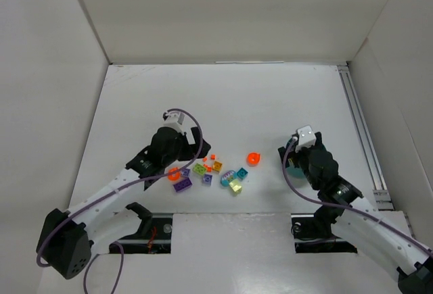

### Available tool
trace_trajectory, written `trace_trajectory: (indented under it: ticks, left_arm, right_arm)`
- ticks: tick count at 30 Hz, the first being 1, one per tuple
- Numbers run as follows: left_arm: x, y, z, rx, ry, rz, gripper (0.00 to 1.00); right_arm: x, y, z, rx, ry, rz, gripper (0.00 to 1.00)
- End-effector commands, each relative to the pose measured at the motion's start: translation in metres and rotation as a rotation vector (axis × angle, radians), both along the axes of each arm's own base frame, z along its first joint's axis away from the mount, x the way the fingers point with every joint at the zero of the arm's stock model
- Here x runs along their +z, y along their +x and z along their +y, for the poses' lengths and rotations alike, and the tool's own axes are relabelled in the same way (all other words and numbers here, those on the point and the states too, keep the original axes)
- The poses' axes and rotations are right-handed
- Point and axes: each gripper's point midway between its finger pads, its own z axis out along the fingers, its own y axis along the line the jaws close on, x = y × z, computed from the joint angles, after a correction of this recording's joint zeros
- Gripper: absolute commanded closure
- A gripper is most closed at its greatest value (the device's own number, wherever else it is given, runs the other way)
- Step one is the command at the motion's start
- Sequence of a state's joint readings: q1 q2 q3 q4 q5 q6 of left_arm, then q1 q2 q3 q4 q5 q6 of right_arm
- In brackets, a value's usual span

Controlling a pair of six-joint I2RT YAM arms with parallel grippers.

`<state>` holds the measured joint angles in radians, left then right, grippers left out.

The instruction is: Sort the legos into containers by color

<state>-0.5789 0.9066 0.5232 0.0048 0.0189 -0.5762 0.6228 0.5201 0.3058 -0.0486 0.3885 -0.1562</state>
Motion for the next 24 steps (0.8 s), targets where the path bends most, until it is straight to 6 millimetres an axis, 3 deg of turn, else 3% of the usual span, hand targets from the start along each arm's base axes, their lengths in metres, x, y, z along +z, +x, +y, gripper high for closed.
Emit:
trace_trajectory:
  ticks: [1, 4, 7, 8, 10, 17, 24]
  left_arm:
    - [0.017, -0.003, -0.033, -0.161, -0.008, -0.024, 0.0]
    - [0.003, -0.008, -0.05, -0.191, 0.074, 0.013, 0.01]
    - [-0.014, -0.011, -0.06, -0.198, 0.168, 0.039, 0.06]
    - [-0.01, -0.014, -0.071, -0.235, 0.173, 0.026, 0.11]
    - [-0.022, -0.021, -0.08, -0.309, 0.2, 0.052, 0.14]
    - [-0.045, -0.006, -0.074, -0.237, 0.299, 0.101, 0.38]
    - [-0.061, -0.014, -0.081, -0.267, 0.35, 0.129, 0.42]
  right_arm:
    - [0.051, 0.005, 0.005, 0.015, 0.049, -0.084, 0.0]
    - [0.06, 0.009, -0.009, -0.096, 0.053, -0.038, 0.0]
    - [0.07, 0.009, -0.044, -0.297, 0.009, 0.047, 0.0]
    - [0.064, 0.012, -0.048, -0.353, 0.001, 0.099, 0.0]
    - [0.067, 0.014, -0.063, -0.434, -0.022, 0.142, 0.0]
    - [0.074, 0.021, -0.077, -0.497, -0.028, 0.167, 0.0]
    - [0.088, 0.01, -0.104, -0.569, 0.009, 0.125, 0.0]
